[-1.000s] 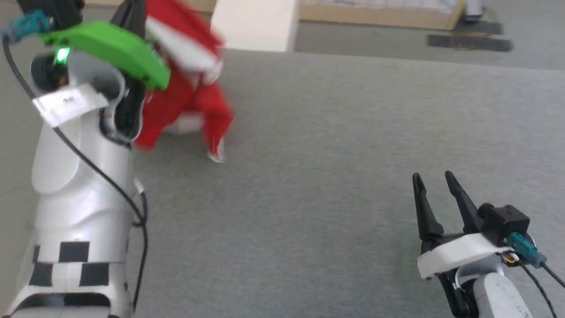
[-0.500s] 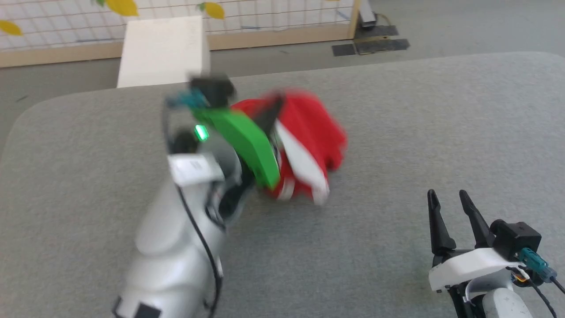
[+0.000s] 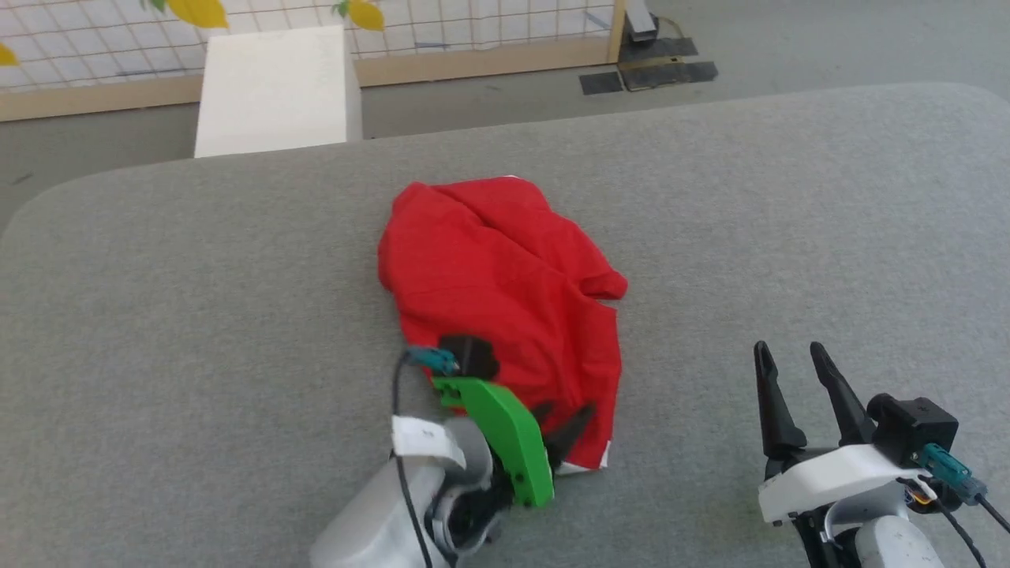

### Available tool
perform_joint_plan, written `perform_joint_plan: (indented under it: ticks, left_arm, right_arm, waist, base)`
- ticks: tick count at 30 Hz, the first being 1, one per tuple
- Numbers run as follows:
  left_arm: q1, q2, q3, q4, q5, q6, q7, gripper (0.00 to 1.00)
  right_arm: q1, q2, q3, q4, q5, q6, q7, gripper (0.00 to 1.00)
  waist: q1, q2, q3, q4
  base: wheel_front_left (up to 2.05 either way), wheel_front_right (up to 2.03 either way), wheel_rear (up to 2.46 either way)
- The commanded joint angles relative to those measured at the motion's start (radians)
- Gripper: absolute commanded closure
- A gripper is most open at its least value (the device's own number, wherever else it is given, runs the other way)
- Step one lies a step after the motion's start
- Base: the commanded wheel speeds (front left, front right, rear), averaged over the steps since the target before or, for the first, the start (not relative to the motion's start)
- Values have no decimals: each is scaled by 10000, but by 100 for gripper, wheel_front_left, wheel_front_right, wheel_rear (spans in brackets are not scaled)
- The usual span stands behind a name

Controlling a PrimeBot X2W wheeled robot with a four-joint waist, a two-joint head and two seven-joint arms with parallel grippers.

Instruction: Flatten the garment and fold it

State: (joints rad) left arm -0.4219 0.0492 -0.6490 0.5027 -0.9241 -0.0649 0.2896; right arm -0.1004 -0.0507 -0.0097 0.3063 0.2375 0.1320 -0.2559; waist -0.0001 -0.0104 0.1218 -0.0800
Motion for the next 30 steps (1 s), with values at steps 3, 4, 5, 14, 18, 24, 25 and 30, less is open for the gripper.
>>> perform_joint_plan:
  ticks: [3, 4, 5, 14, 18, 24, 25, 30]
  left_arm:
    - [-585, 12, 560, -375, -383, 208, -888, 0]
    - [-725, 13, 831, -488, -433, 255, -1241, 0]
    - [-813, 30, 1033, -582, -465, 258, -1503, 0]
    - [-291, 2305, 2460, -1574, 2332, 1459, -5339, 0]
    - [814, 2638, 3102, -2283, 3385, 2121, -5503, 0]
    - [2914, 2338, 4286, -3604, 4256, 2227, -5511, 0]
    - [3209, 2234, 4450, -3762, 4296, 2146, -5511, 0]
    - [4116, 1780, 5095, -4168, 4436, 1836, -5512, 0]
  right_arm:
    - [138, 5, 31, 69, -1, -13, -58, 0]
    - [152, 5, 51, 98, -5, -13, -58, 0]
    - [169, 5, 48, 121, -6, -13, -58, 0]
    - [318, 5, 73, 257, -97, -13, 25, 0]
    - [408, 5, 63, 232, -90, -13, 160, 0]
    - [583, 5, 0, 202, -132, -13, 406, 0]
    - [629, 5, -20, 191, -167, -13, 483, 0]
    - [847, 5, -76, 179, -392, -13, 1260, 0]
  waist:
    - [1, 104, -192, 376]
    - [1, 104, -255, 458]
    - [1, 104, -323, 530]
    - [1, 104, -928, 1124]
    - [1, 104, -1015, 1298]
    - [1, 104, -1055, 1457]
    - [1, 104, -1049, 1490]
    - [1, 104, -984, 1710]
  base:
    - [0, 0, 0]
    - [0, 0, 0]
    - [0, 0, 0]
    - [0, 0, 0]
    - [0, 0, 0]
    - [0, 0, 0]
    - [0, 0, 0]
    - [0, 0, 0]
